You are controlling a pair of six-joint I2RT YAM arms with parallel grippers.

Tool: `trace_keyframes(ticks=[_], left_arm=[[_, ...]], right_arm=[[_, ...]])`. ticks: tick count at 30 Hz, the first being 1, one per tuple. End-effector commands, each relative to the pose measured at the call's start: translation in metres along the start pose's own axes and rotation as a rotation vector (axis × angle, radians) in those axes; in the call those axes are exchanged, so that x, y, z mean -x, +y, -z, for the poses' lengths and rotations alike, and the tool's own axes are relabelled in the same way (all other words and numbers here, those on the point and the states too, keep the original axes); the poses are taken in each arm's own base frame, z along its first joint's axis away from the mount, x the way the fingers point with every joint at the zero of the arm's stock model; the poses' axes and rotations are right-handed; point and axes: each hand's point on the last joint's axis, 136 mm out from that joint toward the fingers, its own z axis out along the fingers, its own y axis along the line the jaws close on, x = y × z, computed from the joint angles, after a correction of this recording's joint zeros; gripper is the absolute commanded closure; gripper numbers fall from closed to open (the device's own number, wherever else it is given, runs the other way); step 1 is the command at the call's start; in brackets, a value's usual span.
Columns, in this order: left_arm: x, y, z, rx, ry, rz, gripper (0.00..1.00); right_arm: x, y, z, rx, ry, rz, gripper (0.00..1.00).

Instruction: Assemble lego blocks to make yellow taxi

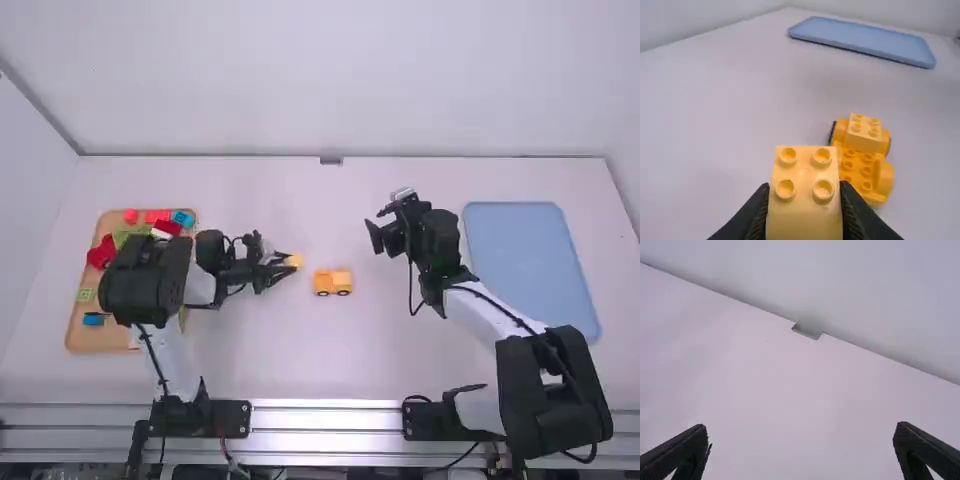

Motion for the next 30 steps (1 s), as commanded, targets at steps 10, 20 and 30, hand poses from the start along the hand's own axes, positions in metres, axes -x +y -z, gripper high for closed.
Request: trace_keyframes(ticks=[10,20,30], left_arm=[[-0.009,-0.024,-0.041,-0.060,0.150,0.041,0.89],[-0.008,-0.030,-0.053,-0.123,0.310,-0.070,0.98],[0.007,-0.030,-0.058,-0.132,0.294,-0.093,0.98]], right_arm=[[-0.004,0.013,0.005,0.136,-0.006,-0.028,0.02],[-0.043,0.050,0.015,0.429,0.052,0.117,0.01],[-0.098,0.083,0.029,0.771,0.020,0.082,0.01]])
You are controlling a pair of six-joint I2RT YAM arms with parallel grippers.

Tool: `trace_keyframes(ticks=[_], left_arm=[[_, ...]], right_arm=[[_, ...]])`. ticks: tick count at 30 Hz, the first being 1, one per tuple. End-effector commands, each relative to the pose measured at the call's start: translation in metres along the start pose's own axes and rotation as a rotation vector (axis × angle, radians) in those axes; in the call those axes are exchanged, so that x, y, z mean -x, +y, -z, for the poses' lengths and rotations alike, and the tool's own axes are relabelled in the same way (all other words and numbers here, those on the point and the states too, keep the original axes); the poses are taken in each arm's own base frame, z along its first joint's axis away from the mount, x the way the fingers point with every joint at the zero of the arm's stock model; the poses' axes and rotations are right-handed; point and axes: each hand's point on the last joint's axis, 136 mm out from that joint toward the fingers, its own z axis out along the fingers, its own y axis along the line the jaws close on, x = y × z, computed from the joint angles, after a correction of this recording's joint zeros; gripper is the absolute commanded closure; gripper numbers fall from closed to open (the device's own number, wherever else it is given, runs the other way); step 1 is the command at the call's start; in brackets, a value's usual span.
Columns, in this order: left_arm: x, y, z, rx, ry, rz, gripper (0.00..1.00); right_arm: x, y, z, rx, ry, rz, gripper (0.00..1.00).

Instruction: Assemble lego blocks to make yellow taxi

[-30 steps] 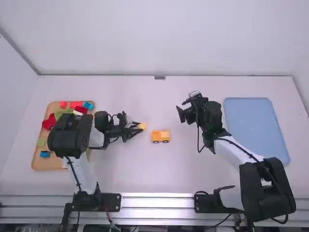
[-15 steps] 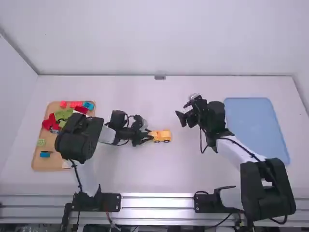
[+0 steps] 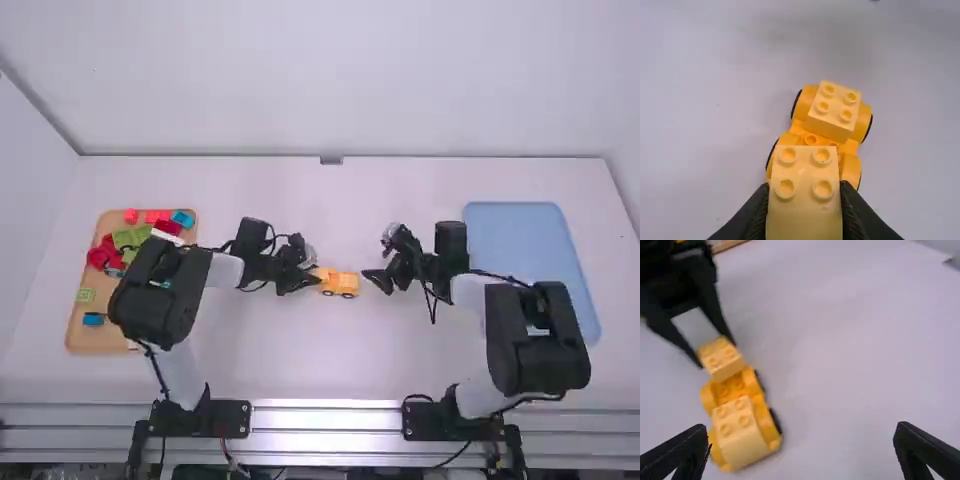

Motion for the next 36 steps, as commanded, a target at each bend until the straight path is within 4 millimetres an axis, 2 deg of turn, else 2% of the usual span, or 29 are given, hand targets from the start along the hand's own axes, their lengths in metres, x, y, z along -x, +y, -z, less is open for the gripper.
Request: trace_keyframes(ticks=[1,8,15,20,22,26,32,36], left_arm=[[0.021,0.001,0.003,-0.005,-0.034,-0.057,0.98],[0.034,-0.001,0.012,0.010,-0.036,-0.080,0.98],[0.037,-0.003,0.015,0.005,-0.040,-0.075,0.98],[0.035,-0.004,0.015,0.000,-0.036,-0.074,0.98],[0.035,-0.012,0.013,-0.033,-0.043,-0.113,0.98],[0.037,-0.028,0.014,-0.101,-0.076,-0.207,0.95],[0.039,-0.027,0.014,-0.100,-0.084,-0.223,0.96],[0.038,-0.027,0.014,-0.100,-0.084,-0.222,0.94]], right_arm=[[0.001,0.032,-0.003,0.183,-0.096,0.076,0.02],[-0.015,0.044,-0.023,0.223,-0.058,0.118,0.02],[-0.018,0.036,-0.045,0.117,0.041,0.146,0.01],[-0.031,0.036,-0.045,0.086,0.087,0.125,0.01],[-0.039,0.040,-0.042,0.087,0.089,0.117,0.01],[-0.041,0.059,-0.040,0.120,0.035,0.160,0.01],[-0.039,0.073,-0.041,0.126,-0.008,0.286,0.01],[-0.045,0.062,-0.052,0.131,0.004,0.270,0.02]])
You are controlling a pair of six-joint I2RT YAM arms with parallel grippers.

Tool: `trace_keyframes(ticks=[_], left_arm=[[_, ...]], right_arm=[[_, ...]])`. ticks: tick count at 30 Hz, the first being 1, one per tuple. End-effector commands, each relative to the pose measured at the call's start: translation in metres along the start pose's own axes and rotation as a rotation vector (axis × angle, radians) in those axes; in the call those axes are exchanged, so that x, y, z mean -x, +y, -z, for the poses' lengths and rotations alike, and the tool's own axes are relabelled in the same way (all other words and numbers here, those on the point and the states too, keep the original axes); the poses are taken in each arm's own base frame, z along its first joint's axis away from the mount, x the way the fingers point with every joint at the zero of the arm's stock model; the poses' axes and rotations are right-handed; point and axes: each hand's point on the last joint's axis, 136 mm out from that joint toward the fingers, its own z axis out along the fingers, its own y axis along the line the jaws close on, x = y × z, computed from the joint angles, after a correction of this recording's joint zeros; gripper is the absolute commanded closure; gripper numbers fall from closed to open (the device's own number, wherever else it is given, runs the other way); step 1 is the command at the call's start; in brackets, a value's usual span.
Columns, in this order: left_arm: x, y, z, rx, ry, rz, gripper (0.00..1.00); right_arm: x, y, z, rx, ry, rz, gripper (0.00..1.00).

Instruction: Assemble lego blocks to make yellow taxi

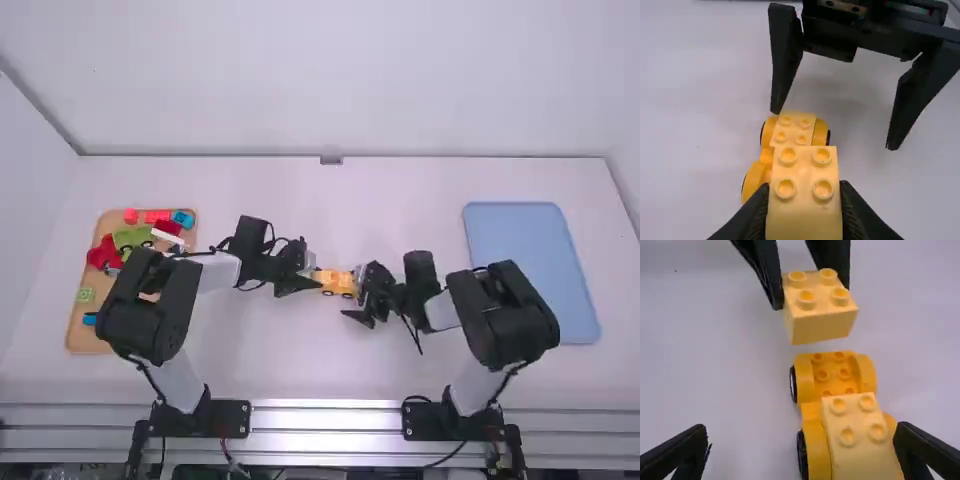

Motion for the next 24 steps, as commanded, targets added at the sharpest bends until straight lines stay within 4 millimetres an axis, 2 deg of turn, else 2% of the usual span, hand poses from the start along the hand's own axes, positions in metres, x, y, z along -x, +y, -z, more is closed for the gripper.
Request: trace_keyframes(ticks=[1,4,10,16,20,24], left_arm=[[0.016,0.000,0.001,-0.015,-0.040,-0.051,0.94],[0.016,0.000,0.001,-0.015,-0.039,-0.051,0.94],[0.014,0.000,0.001,-0.012,-0.035,-0.048,0.98],[0.010,0.009,0.010,0.018,-0.038,-0.033,0.98],[0.008,0.016,0.016,0.042,-0.040,0.016,0.98],[0.009,0.027,0.026,0.083,-0.052,0.077,0.98]], right_arm=[[-0.012,-0.014,-0.011,0.006,0.009,-0.028,0.01],[-0.011,-0.024,-0.021,0.070,-0.060,-0.045,0.01],[-0.002,-0.038,-0.024,0.174,-0.201,-0.061,0.02],[0.003,-0.049,-0.026,0.169,-0.211,-0.008,0.02],[0.010,-0.048,-0.028,0.231,-0.227,-0.032,0.02],[0.016,-0.040,-0.034,0.292,-0.230,0.059,0.01]])
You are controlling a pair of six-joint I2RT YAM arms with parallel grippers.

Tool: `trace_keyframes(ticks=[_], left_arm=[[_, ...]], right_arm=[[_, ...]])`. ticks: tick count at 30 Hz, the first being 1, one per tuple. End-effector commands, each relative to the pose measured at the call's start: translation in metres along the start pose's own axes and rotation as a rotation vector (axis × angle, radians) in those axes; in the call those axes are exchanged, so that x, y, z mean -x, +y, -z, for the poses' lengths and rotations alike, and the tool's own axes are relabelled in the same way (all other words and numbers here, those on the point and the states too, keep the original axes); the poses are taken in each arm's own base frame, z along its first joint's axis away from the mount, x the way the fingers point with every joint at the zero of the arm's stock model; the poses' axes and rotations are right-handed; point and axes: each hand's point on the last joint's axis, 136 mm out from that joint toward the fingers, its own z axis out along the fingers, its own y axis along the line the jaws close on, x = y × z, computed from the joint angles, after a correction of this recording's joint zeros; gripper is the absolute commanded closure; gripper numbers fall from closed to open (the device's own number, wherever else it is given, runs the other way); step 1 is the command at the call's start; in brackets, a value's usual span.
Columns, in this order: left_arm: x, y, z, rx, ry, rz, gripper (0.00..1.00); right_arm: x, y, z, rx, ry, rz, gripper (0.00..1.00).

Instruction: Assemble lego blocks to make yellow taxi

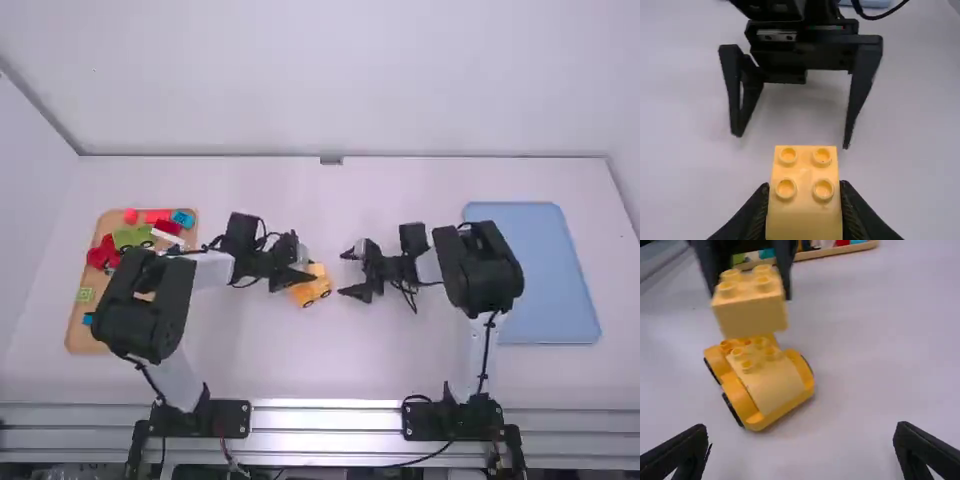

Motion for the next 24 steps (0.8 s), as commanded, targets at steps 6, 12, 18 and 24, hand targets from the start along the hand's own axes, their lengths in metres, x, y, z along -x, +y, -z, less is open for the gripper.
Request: trace_keyframes(ticks=[6,12,18,24], left_arm=[[0.016,0.014,0.021,0.071,0.009,0.034,0.98],[0.014,0.010,0.029,0.111,0.103,0.036,0.98],[0.016,0.000,0.043,0.094,0.088,0.043,0.98],[0.003,-0.012,0.040,0.091,0.088,0.048,0.98]], right_arm=[[0.020,0.006,-0.016,0.128,-0.007,0.151,0.01],[0.016,0.022,-0.033,0.219,0.105,0.243,0.01],[0.010,0.033,-0.050,0.260,0.163,0.277,0.01],[0.004,0.034,-0.059,0.263,0.216,0.314,0.01]])
